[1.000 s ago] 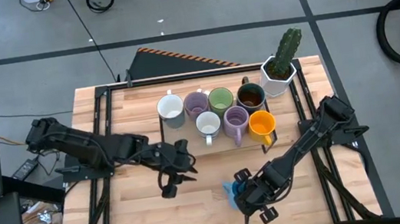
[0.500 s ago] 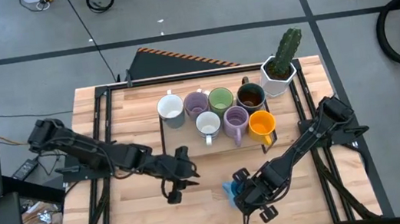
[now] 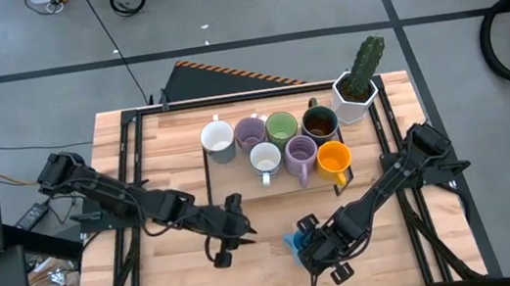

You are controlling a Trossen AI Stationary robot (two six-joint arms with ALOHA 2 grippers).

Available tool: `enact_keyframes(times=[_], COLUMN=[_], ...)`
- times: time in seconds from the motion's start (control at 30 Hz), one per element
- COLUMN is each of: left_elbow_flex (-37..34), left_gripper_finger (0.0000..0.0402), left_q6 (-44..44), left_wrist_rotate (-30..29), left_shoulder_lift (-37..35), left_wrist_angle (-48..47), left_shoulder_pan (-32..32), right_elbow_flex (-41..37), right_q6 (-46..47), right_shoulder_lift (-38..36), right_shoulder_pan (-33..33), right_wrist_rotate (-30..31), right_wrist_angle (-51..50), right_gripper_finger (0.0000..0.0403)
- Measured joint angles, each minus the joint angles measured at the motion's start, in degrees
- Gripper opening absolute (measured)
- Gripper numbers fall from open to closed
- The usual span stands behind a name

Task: Place coffee mugs
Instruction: Put the blue mug on the shelf

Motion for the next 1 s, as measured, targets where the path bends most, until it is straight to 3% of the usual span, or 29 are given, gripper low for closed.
enact_keyframes(times=[0.3,0.5,0.7,1.0], left_elbow_flex=[0.0,0.0,0.1,0.1], left_gripper_finger=[0.0115,0.0117,0.0143,0.0182], left_q6=[-1.5,-1.3,-1.0,0.6], left_wrist_rotate=[-1.0,-3.5,-4.3,-4.6], left_shoulder_lift=[0.0,0.3,3.0,5.8], left_wrist_angle=[0.8,3.0,5.0,9.5], left_shoulder_pan=[-0.8,-0.8,-0.8,-0.6], right_elbow_flex=[-0.2,-0.2,-0.2,1.1], right_q6=[-1.5,-2.1,-4.7,-7.0], right_shoulder_lift=[3.8,3.9,3.9,3.8], right_shoulder_pan=[1.1,1.1,1.1,1.2], right_wrist_rotate=[0.3,4.1,6.1,9.9], right_wrist_angle=[-0.7,-2.2,-2.1,-2.7], right_gripper_finger=[0.0062,0.0062,0.0066,0.0133])
